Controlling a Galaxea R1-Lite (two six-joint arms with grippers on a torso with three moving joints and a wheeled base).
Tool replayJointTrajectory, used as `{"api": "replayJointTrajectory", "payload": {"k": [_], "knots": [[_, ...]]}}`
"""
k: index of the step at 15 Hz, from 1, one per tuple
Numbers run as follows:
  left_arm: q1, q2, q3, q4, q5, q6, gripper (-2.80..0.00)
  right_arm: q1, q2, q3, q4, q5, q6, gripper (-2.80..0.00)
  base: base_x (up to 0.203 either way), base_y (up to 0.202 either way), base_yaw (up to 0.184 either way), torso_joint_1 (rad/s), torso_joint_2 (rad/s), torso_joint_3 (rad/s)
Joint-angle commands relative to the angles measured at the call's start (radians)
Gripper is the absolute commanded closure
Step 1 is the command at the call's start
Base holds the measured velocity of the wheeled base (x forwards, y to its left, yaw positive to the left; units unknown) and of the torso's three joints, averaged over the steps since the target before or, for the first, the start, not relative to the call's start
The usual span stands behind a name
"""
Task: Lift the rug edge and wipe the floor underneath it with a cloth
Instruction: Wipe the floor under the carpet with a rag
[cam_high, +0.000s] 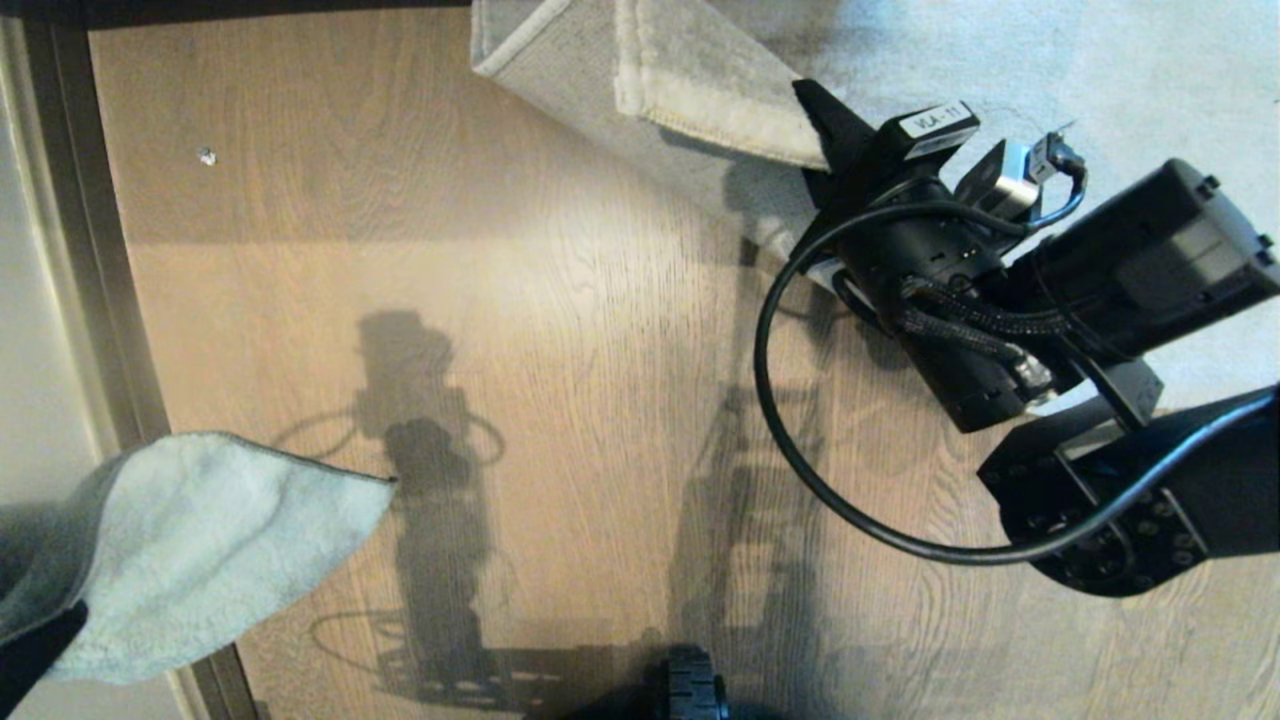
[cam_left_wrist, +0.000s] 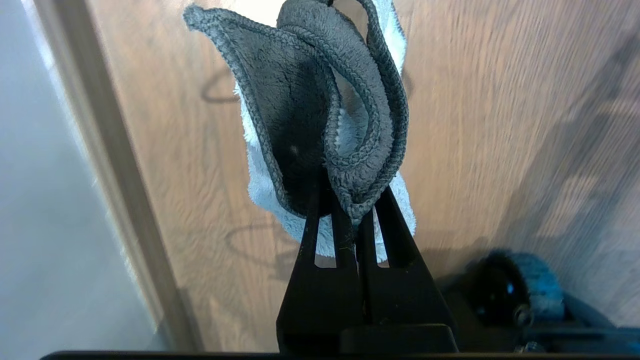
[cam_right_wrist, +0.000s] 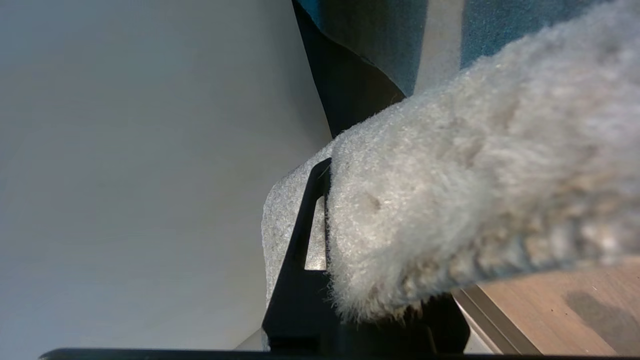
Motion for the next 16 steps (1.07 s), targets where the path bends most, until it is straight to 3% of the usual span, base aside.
{"api": "replayJointTrajectory", "payload": {"k": [1, 3, 8, 12, 16], "knots": [[-0.006, 0.225, -0.04, -0.078, -0.024, -0.002, 0.0, 0.0, 0.003, -0.001, -0.048, -0.002, 0.006, 0.0, 0.0, 0.0, 0.0, 0.0, 0.0, 0.0], [-0.039, 0.346, -0.07, -0.167, -0.039, -0.01, 0.0, 0.0, 0.003, -0.001, -0.048, -0.002, 0.005, 0.0, 0.0, 0.0, 0.0, 0.0, 0.0, 0.0], [-0.315, 0.455, -0.113, -0.238, -0.036, -0.054, 0.0, -0.007, 0.003, -0.001, -0.048, 0.0, 0.005, 0.0, 0.0, 0.0, 0.0, 0.0, 0.0, 0.0], [-0.536, 0.524, -0.114, -0.24, 0.03, -0.055, 0.0, -0.008, -0.003, 0.001, -0.048, -0.001, 0.002, 0.0, 0.0, 0.0, 0.0, 0.0, 0.0, 0.0], [-0.58, 0.647, -0.112, -0.311, 0.05, -0.054, 0.0, -0.019, -0.009, -0.001, -0.048, 0.001, 0.002, 0.0, 0.0, 0.0, 0.0, 0.0, 0.0, 0.0]]}}
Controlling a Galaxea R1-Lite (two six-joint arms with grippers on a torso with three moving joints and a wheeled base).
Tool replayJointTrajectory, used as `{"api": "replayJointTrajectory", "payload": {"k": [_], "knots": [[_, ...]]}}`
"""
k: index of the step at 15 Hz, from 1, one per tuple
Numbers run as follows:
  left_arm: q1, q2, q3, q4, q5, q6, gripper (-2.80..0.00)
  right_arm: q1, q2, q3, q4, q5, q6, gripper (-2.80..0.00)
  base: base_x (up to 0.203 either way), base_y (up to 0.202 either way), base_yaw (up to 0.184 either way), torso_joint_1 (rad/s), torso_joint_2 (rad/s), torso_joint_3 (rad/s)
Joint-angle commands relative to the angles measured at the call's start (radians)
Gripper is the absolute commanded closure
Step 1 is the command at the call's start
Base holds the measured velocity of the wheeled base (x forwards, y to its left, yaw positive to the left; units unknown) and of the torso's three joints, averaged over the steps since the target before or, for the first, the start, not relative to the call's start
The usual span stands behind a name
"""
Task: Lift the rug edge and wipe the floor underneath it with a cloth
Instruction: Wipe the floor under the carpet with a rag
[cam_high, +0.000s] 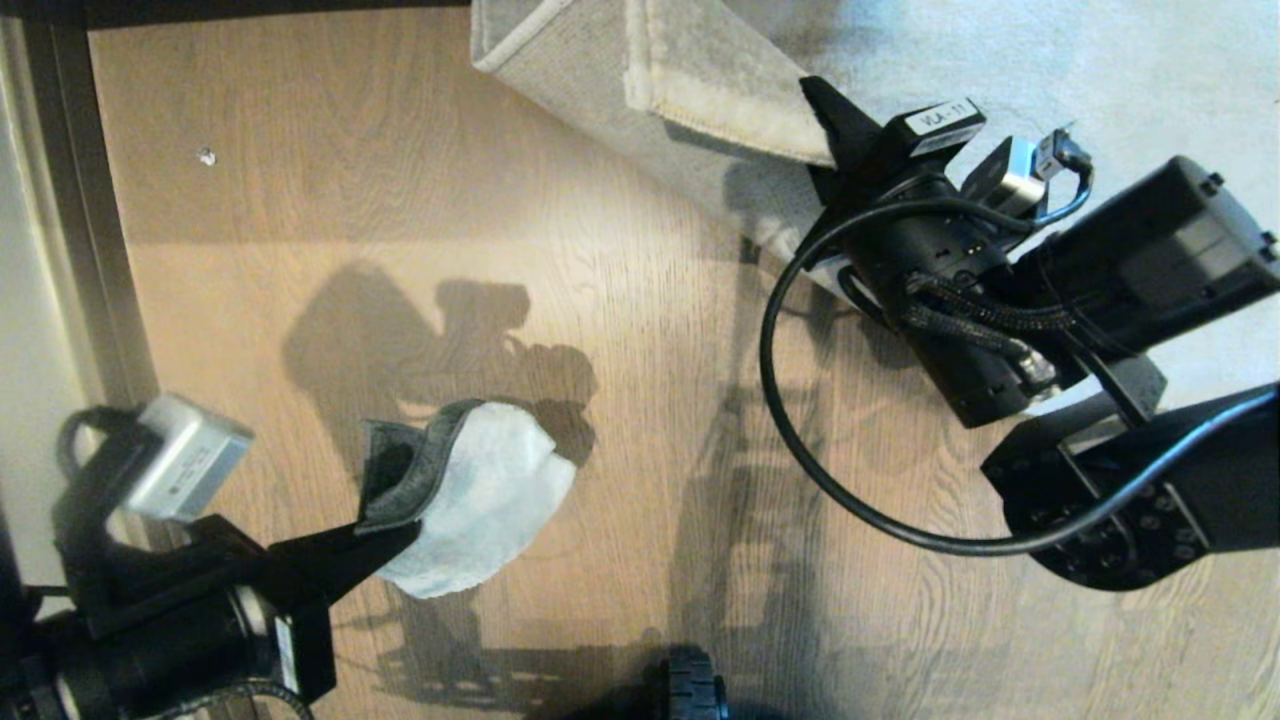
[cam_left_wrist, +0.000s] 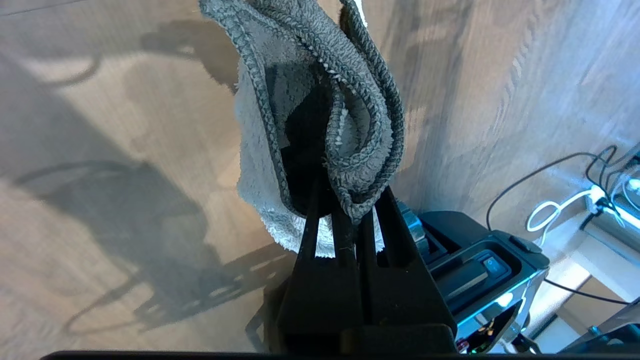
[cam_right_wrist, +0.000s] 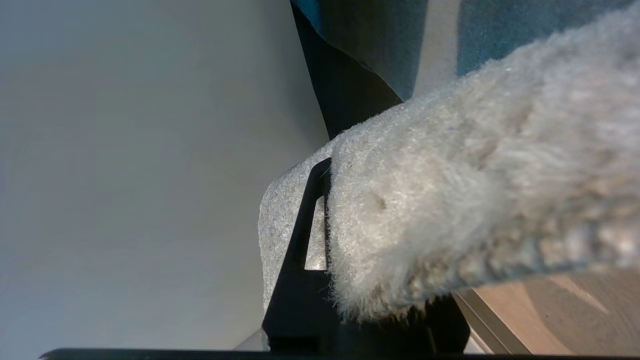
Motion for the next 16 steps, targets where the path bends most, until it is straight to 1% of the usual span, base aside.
{"api": "replayJointTrajectory", "payload": {"k": [1, 3, 7, 9, 11, 14, 16], "knots": [[-0.014, 0.116, -0.006, -0.063, 0.002, 0.0, 0.0, -0.003, -0.005, 0.0, -0.048, 0.0, 0.007, 0.0, 0.0, 0.0, 0.0, 0.0, 0.0, 0.0], [-0.035, 0.21, -0.022, -0.156, 0.014, 0.0, 0.0, -0.005, -0.005, 0.0, -0.048, 0.0, 0.007, 0.0, 0.0, 0.0, 0.0, 0.0, 0.0, 0.0], [-0.104, 0.387, -0.074, -0.326, 0.088, -0.007, 0.0, -0.006, -0.004, 0.005, -0.048, 0.0, 0.007, 0.0, 0.0, 0.0, 0.0, 0.0, 0.0, 0.0], [-0.115, 0.445, -0.096, -0.386, 0.098, -0.022, 0.0, -0.006, -0.001, 0.007, -0.048, -0.002, 0.009, 0.0, 0.0, 0.0, 0.0, 0.0, 0.0, 0.0], [-0.127, 0.495, -0.14, -0.418, 0.106, -0.057, 0.0, -0.006, 0.001, 0.005, -0.048, -0.002, 0.009, 0.0, 0.0, 0.0, 0.0, 0.0, 0.0, 0.0], [-0.149, 0.563, -0.217, -0.423, 0.137, -0.082, 0.0, -0.014, 0.001, 0.008, -0.048, -0.002, 0.009, 0.0, 0.0, 0.0, 0.0, 0.0, 0.0, 0.0], [-0.162, 0.611, -0.28, -0.427, 0.153, -0.111, 0.0, -0.023, 0.001, 0.01, -0.048, -0.002, 0.009, 0.0, 0.0, 0.0, 0.0, 0.0, 0.0, 0.0]]}}
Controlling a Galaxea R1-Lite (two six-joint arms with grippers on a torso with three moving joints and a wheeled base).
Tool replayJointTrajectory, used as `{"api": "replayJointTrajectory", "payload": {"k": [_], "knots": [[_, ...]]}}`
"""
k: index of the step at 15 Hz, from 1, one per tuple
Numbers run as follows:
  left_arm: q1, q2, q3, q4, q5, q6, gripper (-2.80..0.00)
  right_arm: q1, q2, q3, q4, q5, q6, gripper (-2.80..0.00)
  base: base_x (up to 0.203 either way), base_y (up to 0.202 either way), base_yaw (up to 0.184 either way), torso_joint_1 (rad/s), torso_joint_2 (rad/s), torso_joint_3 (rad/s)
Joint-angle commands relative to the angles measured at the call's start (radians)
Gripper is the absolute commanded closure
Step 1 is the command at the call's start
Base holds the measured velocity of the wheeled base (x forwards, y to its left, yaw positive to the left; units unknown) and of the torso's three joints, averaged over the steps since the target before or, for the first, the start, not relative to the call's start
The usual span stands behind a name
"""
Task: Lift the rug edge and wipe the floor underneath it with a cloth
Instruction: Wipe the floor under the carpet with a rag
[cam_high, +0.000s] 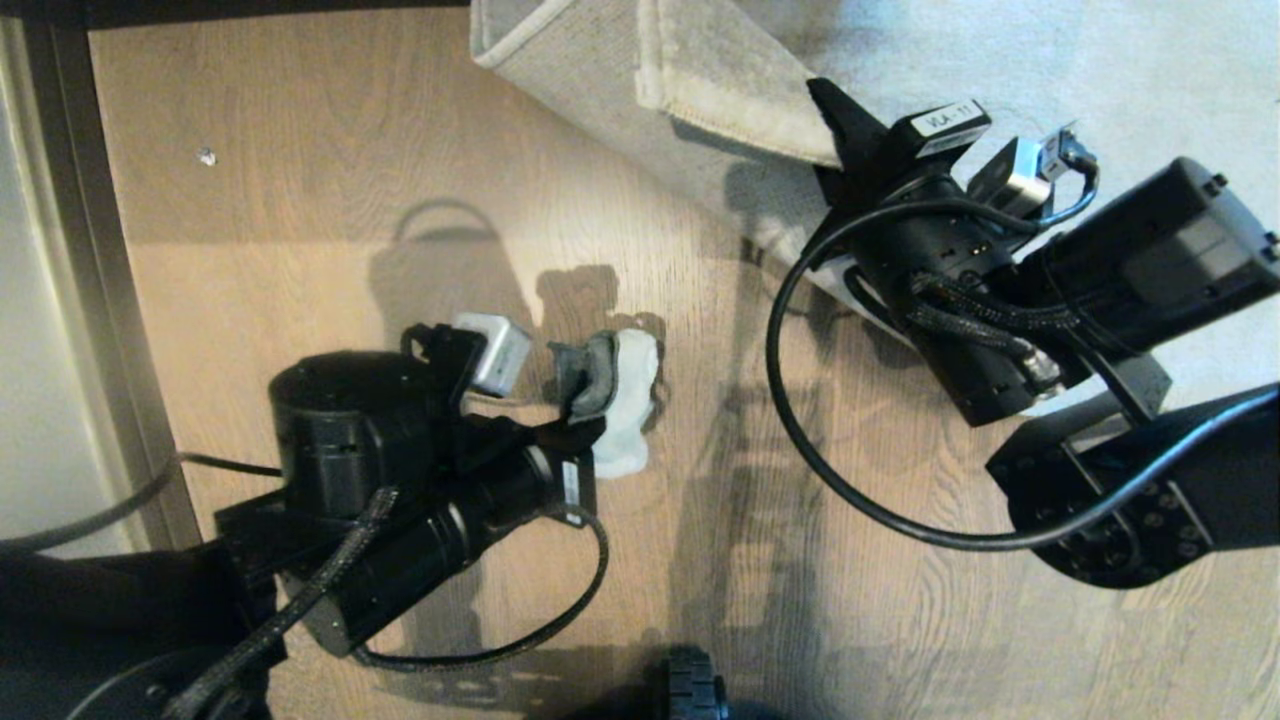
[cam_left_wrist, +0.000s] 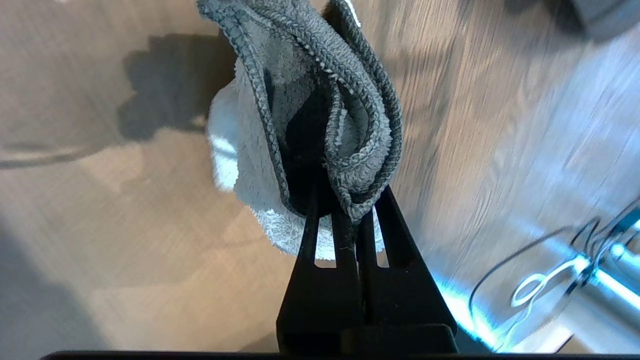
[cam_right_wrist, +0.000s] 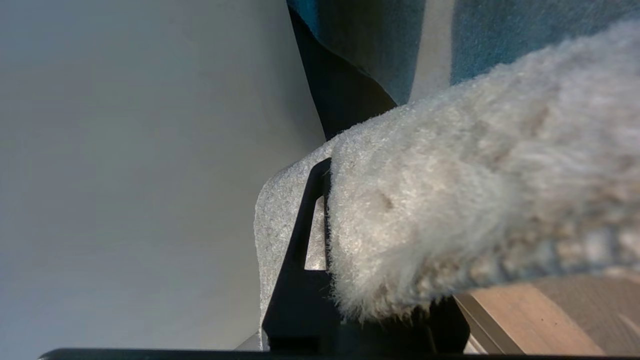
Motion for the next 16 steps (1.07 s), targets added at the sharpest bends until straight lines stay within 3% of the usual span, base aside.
{"api": "replayJointTrajectory", "payload": {"k": [1, 7, 12, 16], "knots": [[-0.013, 0.082, -0.066, -0.008, 0.021, -0.025, 0.0, -0.008, 0.002, 0.001, -0.047, -0.001, 0.007, 0.0, 0.0, 0.0, 0.0, 0.0, 0.0, 0.0], [-0.042, 0.183, -0.191, -0.009, 0.133, -0.12, 0.0, -0.021, 0.002, 0.002, -0.047, -0.003, 0.009, 0.0, 0.0, 0.0, 0.0, 0.0, 0.0, 0.0], [-0.029, 0.257, -0.3, -0.009, 0.166, -0.143, 0.0, -0.025, 0.002, 0.002, -0.047, -0.001, 0.009, 0.0, 0.0, 0.0, 0.0, 0.0, 0.0, 0.0], [0.024, 0.323, -0.441, -0.009, 0.207, -0.154, 0.0, -0.028, 0.002, 0.001, -0.047, -0.003, 0.007, 0.0, 0.0, 0.0, 0.0, 0.0, 0.0, 0.0]]}}
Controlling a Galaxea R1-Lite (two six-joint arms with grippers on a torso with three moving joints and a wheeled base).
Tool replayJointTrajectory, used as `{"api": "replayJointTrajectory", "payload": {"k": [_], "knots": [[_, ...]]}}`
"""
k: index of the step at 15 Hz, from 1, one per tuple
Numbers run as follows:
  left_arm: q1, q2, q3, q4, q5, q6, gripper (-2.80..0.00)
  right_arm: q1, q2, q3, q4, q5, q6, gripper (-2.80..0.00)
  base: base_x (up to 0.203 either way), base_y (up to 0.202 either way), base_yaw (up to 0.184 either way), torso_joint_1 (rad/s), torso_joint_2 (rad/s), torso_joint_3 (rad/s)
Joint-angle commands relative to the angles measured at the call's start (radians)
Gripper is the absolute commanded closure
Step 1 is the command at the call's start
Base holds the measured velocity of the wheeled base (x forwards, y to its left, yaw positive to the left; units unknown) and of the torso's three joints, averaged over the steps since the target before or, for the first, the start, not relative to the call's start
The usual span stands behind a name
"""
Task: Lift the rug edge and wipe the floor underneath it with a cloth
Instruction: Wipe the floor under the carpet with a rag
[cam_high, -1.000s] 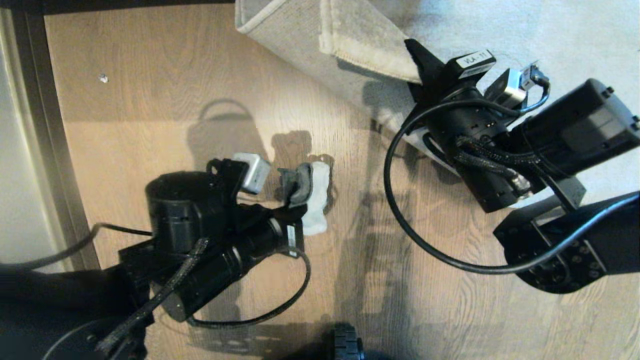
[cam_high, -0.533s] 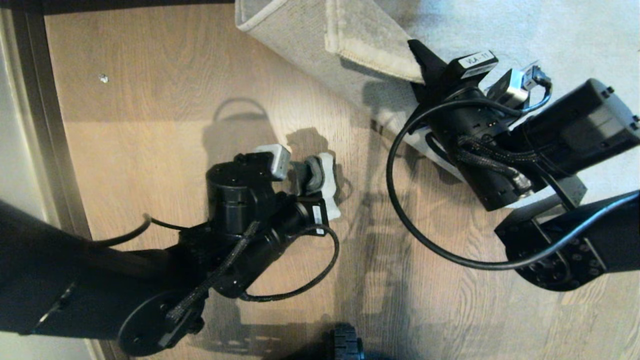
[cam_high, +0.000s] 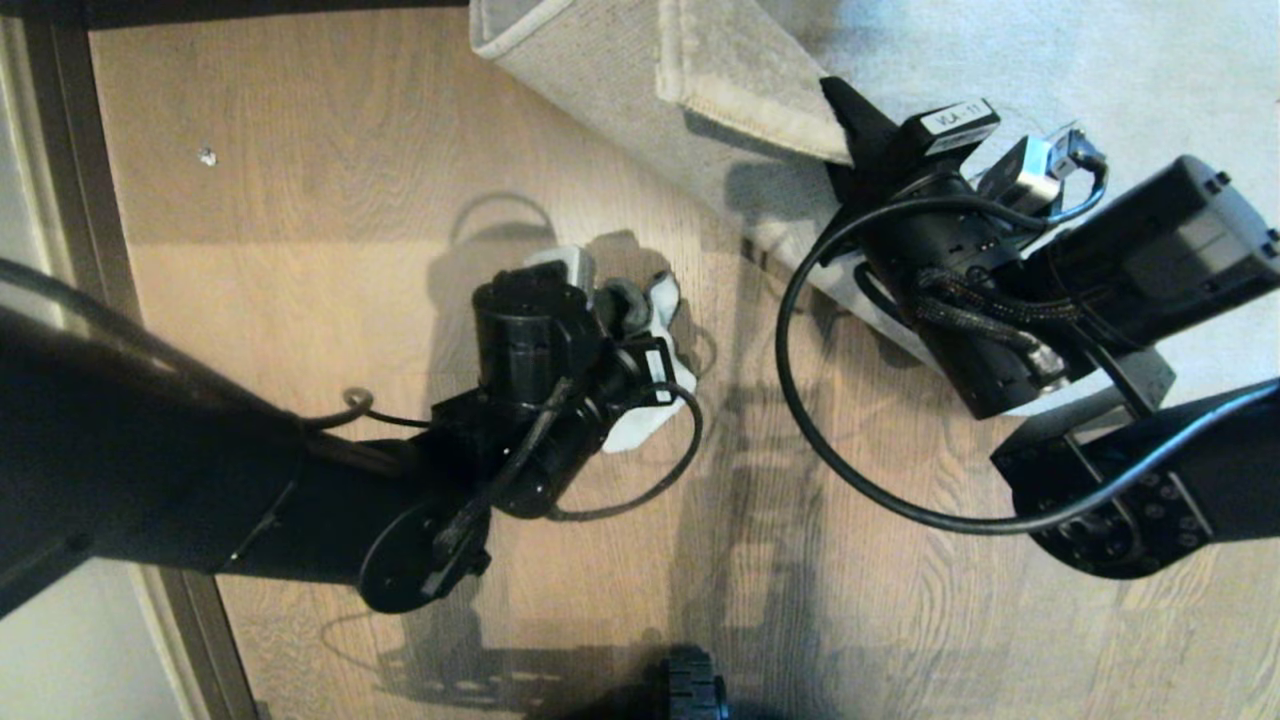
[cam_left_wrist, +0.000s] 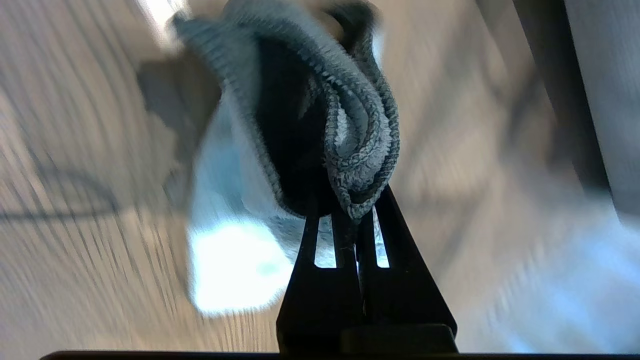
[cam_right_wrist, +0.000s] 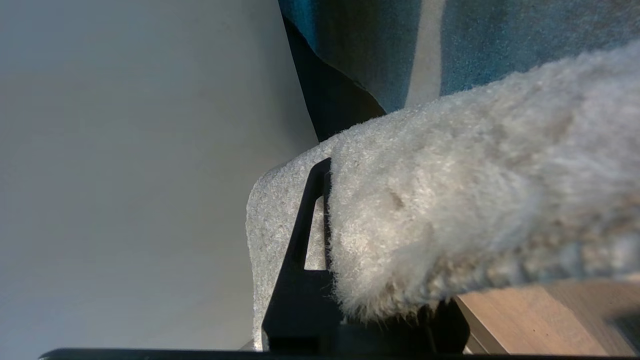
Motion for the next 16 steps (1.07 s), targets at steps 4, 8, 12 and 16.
{"api": "replayJointTrajectory", "payload": {"k": [4, 8, 12, 16], "knots": [[0.073, 0.051, -0.1, -0.007, 0.011, 0.0, 0.0, 0.0, 0.001, 0.0, -0.048, -0.001, 0.006, 0.0, 0.0, 0.0, 0.0, 0.0, 0.0, 0.0], [0.125, 0.049, -0.121, -0.008, 0.011, 0.004, 0.0, 0.0, 0.001, 0.0, -0.048, -0.001, 0.006, 0.0, 0.0, 0.0, 0.0, 0.0, 0.0, 0.0], [0.184, 0.051, -0.143, -0.008, 0.011, 0.005, 0.0, 0.0, 0.004, -0.001, -0.048, 0.0, 0.007, 0.0, 0.0, 0.0, 0.0, 0.0, 0.0, 0.0], [0.249, 0.046, -0.144, -0.008, 0.011, 0.006, 0.0, 0.001, 0.012, -0.004, -0.048, 0.0, 0.007, 0.0, 0.0, 0.0, 0.0, 0.0, 0.0, 0.0]]}}
